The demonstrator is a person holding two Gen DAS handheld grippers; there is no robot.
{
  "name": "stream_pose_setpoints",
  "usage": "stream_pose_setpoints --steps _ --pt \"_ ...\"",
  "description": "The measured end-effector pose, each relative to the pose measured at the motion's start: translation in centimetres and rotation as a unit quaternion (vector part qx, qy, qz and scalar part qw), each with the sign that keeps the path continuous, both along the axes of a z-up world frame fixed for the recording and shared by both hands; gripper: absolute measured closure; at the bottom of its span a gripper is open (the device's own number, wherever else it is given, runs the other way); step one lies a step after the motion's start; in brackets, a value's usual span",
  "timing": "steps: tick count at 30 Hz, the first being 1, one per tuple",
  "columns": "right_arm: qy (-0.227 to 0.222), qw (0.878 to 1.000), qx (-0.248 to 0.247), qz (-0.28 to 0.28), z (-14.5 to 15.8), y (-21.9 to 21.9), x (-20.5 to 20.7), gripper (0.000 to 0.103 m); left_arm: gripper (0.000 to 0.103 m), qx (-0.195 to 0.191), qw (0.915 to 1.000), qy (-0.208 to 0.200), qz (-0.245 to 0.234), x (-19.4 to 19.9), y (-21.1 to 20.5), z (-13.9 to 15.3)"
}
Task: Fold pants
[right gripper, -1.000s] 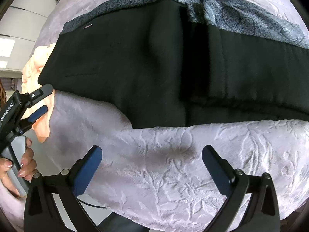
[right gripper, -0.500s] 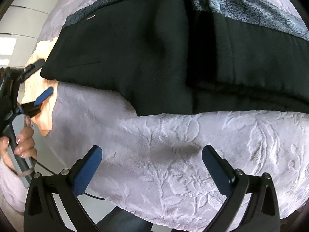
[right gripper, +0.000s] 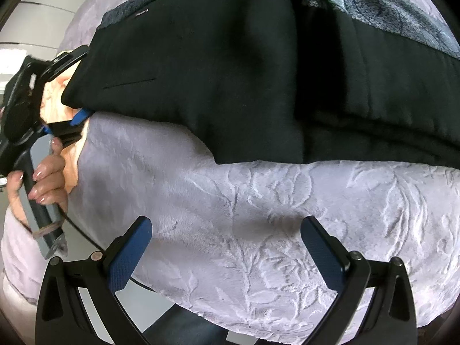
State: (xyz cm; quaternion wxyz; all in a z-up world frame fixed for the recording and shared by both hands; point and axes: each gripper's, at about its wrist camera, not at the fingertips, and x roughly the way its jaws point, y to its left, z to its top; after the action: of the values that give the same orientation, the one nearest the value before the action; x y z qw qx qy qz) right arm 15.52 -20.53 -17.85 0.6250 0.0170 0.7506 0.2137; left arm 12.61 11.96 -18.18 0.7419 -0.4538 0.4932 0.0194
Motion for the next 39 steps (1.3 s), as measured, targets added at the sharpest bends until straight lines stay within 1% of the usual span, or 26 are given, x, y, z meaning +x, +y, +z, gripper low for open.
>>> stream_pose_setpoints --steps 3,6,8,9,12,13,14,15,16,17,18,19,20,21,22,24,25,26,27,28,31,32,36,37,38,39 --pt "-0.006 1.0 0.003 -0.001 0.4 0.2 0.2 0.0 0.004 0.017 0.9998 0.001 -0.002 0.4 -0.4 1.4" --pt "-0.021 1.0 0.011 -0.006 1.4 -0.1 0.8 0.0 0.005 0.036 0.9984 -0.042 -0.015 0.2 -1.0 4.3" --pt "-0.039 0.999 0.014 -0.009 2.4 -0.4 1.7 0.0 0.005 0.057 0.9967 -0.05 -0.027 0.8 -1.6 5.1" --pt "-0.048 0.999 0.013 -0.01 2.9 -0.5 2.2 0.0 0.005 0.069 0.9961 -0.046 -0.032 1.1 -1.8 5.1" --pt "-0.076 0.997 0.01 -0.013 4.5 -0.9 4.7 0.0 0.005 0.11 0.9932 0.012 -0.036 2.1 -2.3 2.9" --pt "-0.084 0.996 0.011 -0.013 5.1 -0.8 5.7 0.0 0.018 0.12 0.992 0.025 -0.03 2.1 -2.2 2.4" --pt "-0.096 0.995 0.014 -0.01 6.0 -0.5 7.0 0.0 0.037 0.139 0.9888 0.048 -0.029 2.2 -2.2 1.7" --pt "-0.102 0.995 0.016 -0.006 6.5 -0.3 7.9 0.0 0.039 0.15 0.986 0.064 -0.034 2.4 -2.2 1.2" --pt "-0.11 0.994 0.019 0.0 7.2 0.2 8.9 0.0 0.045 0.154 0.9857 0.062 -0.032 2.2 -2.1 1.2" --pt "-0.12 0.992 0.023 0.012 8.2 1.1 10.3 0.0 0.055 0.166 0.984 0.058 -0.03 2.1 -2.2 1.5" --pt "-0.124 0.992 0.026 0.019 8.7 1.6 10.9 0.0 0.062 0.196 0.9784 0.055 -0.037 2.1 -2.6 2.1" --pt "-0.126 0.991 0.033 0.032 9.5 2.8 12.1 0.0 0.066 0.247 0.9659 0.051 -0.059 2.3 -3.5 2.9" --pt "-0.123 0.99 0.042 0.045 10.1 4.0 13.1 0.0 0.066 0.3 0.9494 0.042 -0.084 2.4 -4.8 3.6" --pt "-0.12 0.99 0.05 0.054 10.6 5.0 14.0 0.0 0.066 0.358 0.9267 0.031 -0.11 2.3 -6.4 4.2" --pt "-0.114 0.989 0.064 0.07 11.2 6.7 14.8 0.0 0.066 0.419 0.897 0.023 -0.139 2.2 -8.2 4.5" --pt "-0.096 0.986 0.084 0.104 12.1 10.0 15.9 0.0 0.067 0.505 0.8442 0.009 -0.18 1.6 -11.1 4.5" --pt "-0.089 0.985 0.088 0.118 12.2 11.3 16.0 0.0 0.067 0.523 0.8315 0.006 -0.188 1.4 -11.7 4.5" --pt "-0.082 0.982 0.091 0.141 12.6 13.7 16.4 0.0 0.067 0.535 0.823 0.005 -0.192 1.3 -12.1 4.4" --pt "-0.078 0.981 0.092 0.153 12.9 15.1 16.2 0.0 0.067 0.542 0.8176 0.005 -0.195 1.2 -12.3 4.2" --pt "-0.071 0.978 0.093 0.17 13.0 16.9 16.1 0.0 0.067 0.545 0.8153 0.006 -0.197 1.1 -12.4 4.0" --pt "-0.043 0.97 0.076 0.227 11.9 22.3 15.0 0.0 0.067 0.549 0.8122 0.007 -0.198 1.2 -12.6 4.0" --pt "-0.033 0.966 0.062 0.247 11.0 24.3 14.5 0.0 0.067 0.55 0.8109 0.007 -0.198 1.3 -12.7 4.0" --pt "-0.003 0.957 0.017 0.289 7.4 28.1 13.0 0.001 0.067 0.553 0.8098 0.005 -0.196 1.4 -13.1 4.2" --pt "0.002 0.956 0.011 0.292 6.8 28.5 12.9 0.006 0.067 0.554 0.8093 0.005 -0.196 1.5 -13.3 4.2" --pt "0.01 0.957 0.005 0.291 6.1 28.7 13.0 0.026 0.067 0.554 0.8087 0.005 -0.197 1.5 -13.4 4.2" --pt "0.021 0.957 -0.006 0.288 5.2 28.5 13.1 0.052 0.067 0.553 0.809 0.007 -0.2 1.5 -13.5 4.3"
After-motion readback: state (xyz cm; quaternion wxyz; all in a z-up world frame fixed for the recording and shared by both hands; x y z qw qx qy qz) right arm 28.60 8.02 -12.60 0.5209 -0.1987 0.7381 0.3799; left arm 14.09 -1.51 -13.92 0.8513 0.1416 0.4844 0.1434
